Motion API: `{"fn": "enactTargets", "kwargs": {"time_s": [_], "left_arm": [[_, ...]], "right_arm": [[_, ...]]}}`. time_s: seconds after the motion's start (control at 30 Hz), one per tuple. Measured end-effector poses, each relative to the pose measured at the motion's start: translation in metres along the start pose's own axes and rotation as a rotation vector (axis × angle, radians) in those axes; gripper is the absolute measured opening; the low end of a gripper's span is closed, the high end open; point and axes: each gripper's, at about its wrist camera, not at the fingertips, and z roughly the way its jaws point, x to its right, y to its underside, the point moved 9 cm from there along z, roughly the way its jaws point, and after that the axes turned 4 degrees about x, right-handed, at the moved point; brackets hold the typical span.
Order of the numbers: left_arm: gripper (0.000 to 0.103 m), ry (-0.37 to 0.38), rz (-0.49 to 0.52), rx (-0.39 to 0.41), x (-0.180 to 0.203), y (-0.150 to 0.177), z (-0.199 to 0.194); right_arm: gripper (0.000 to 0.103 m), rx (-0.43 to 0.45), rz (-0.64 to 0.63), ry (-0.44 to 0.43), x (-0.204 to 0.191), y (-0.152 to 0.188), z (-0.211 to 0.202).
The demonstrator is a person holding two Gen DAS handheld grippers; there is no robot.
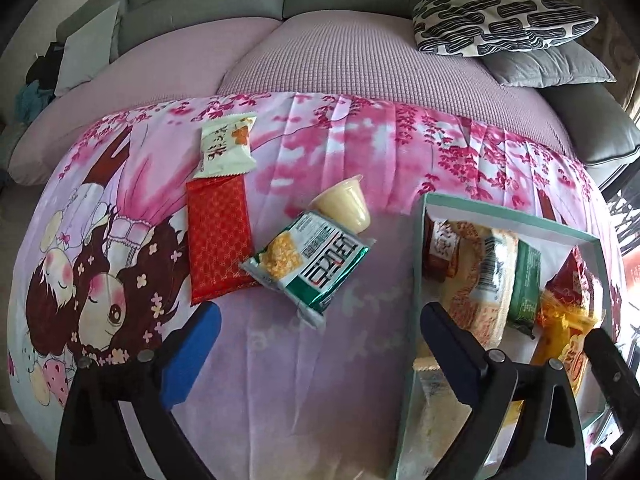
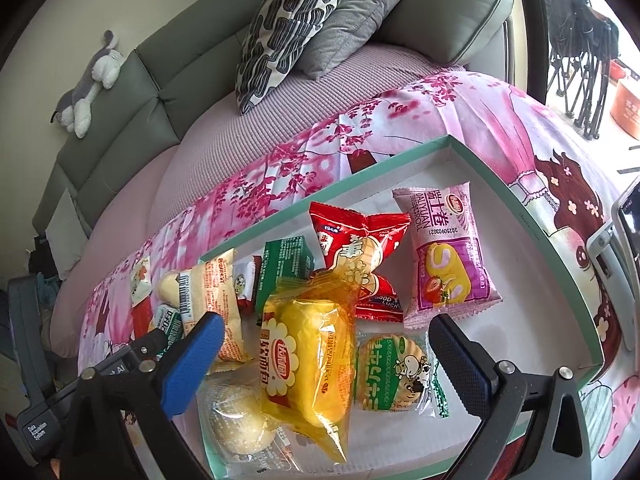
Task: Organize snacks
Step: 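Lift both open tools away from the tray toward the remaining snacks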
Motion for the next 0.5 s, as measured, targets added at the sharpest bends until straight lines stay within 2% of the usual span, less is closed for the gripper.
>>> {"fn": "enactTargets", "kwargs": {"time_s": [0.3,0.5], "left_arm": [[0.100,-0.051,-0.061,-0.042,-0.036,0.019,0.005],[0.100,-0.061,-0.113,-0.024,-0.056,0.015,-0.003]], "right_arm": [[0.103,0.070,-0.056,-0.014,-0.017,-0.008,-0.015],[0.103,0.130,-0.106,-0.013,-0.033,-0.014,-0.028]]}}
